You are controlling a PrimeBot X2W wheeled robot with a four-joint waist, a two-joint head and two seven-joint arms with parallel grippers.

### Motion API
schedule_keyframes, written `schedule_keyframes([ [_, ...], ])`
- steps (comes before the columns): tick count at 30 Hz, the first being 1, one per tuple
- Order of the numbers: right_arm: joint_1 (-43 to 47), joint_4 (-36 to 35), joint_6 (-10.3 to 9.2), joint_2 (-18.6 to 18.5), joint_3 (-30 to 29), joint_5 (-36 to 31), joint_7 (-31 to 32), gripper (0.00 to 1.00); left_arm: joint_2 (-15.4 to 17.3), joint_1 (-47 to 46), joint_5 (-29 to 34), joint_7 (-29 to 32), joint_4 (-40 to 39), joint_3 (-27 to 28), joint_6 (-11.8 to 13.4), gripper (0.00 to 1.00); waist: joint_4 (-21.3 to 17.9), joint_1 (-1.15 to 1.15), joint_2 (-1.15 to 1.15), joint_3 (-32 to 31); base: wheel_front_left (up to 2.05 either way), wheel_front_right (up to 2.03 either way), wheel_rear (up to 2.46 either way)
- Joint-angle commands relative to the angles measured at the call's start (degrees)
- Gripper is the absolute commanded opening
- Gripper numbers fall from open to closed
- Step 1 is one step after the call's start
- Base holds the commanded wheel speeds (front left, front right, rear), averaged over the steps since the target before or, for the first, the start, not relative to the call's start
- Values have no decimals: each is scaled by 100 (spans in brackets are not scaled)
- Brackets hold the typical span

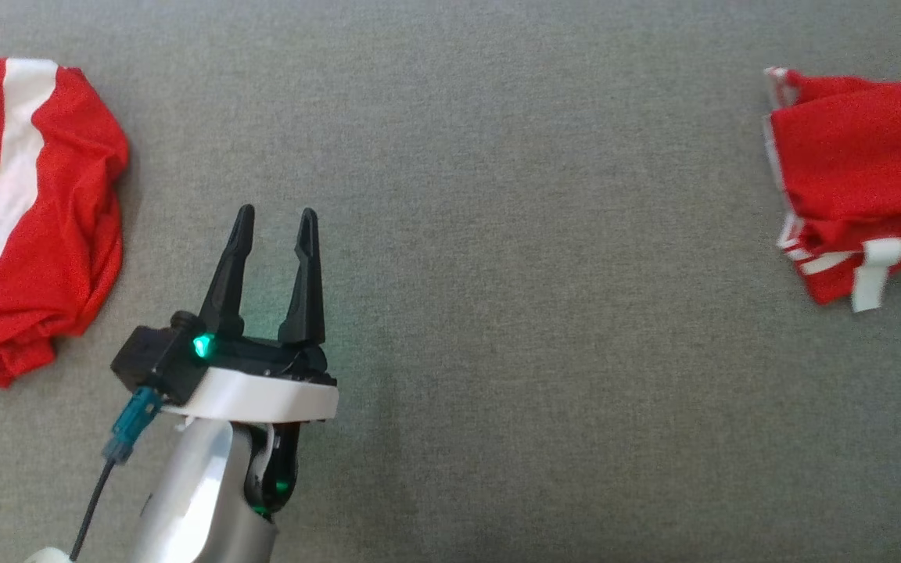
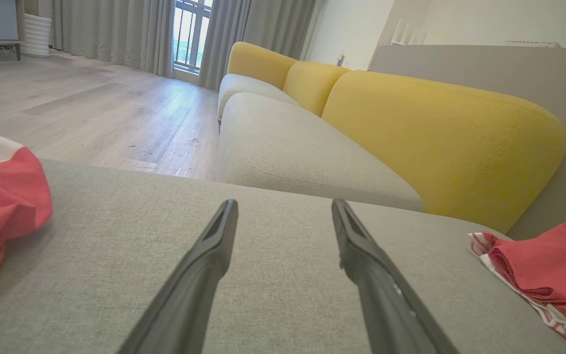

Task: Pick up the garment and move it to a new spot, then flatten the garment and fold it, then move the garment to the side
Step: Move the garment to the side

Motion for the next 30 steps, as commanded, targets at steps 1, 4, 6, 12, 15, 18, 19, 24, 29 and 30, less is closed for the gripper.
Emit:
schedule_keyframes([
  [1, -104, -120, -4, -247, -38, -46, -53, 0, 40, -165, 58, -29, -174, 185, -27, 100, 31, -1, 0, 75, 0, 0, 0],
  [4, -187, -76, -4, -306, -251, -73, -100, 0, 40, -193, 72, -29, -192, 210, -29, 100, 43, -1, 0, 150, 0, 0, 0],
  [6, -227, -62, -4, -288, -322, -125, -122, 0, 40, -212, 75, -29, -196, 207, -30, 100, 37, -1, 0, 183, 0, 0, 0],
  [12, -334, -41, -4, -47, -709, -231, -110, 100, 40, -276, 67, -29, -173, 134, -32, 100, -26, -1, 0, 109, 0, 0, 0],
  [15, -363, -100, -4, 240, -839, -58, -232, 100, 40, -247, 43, -29, -160, 166, -32, 100, -83, -1, 0, -34, 0, 0, 0],
  [18, -317, -287, -4, 558, -762, 142, -412, 100, 40, -182, 6, -29, -144, 221, -32, 100, -138, -1, 0, -246, 0, 0, 0],
  [19, -317, -287, -4, 558, -762, 142, -412, 100, 40, -182, 6, -29, -144, 221, -32, 100, -138, -1, 0, -246, 0, 0, 0],
  [24, -85, -951, -4, 1206, -321, 779, -599, 100, 40, 8, -66, -29, -153, 332, -32, 100, -215, -1, 0, -673, 0, 0, 0],
  [29, 495, -1926, -4, 1906, 191, 1572, -636, 100, 40, 301, -120, -29, -206, 511, -21, 100, -260, -1, 0, -1096, 0, 0, 0],
  [30, 632, -2115, -4, 2035, 271, 1707, -638, 100, 40, 372, -134, -29, -221, 548, -17, 100, -267, -1, 0, -1164, 0, 0, 0],
])
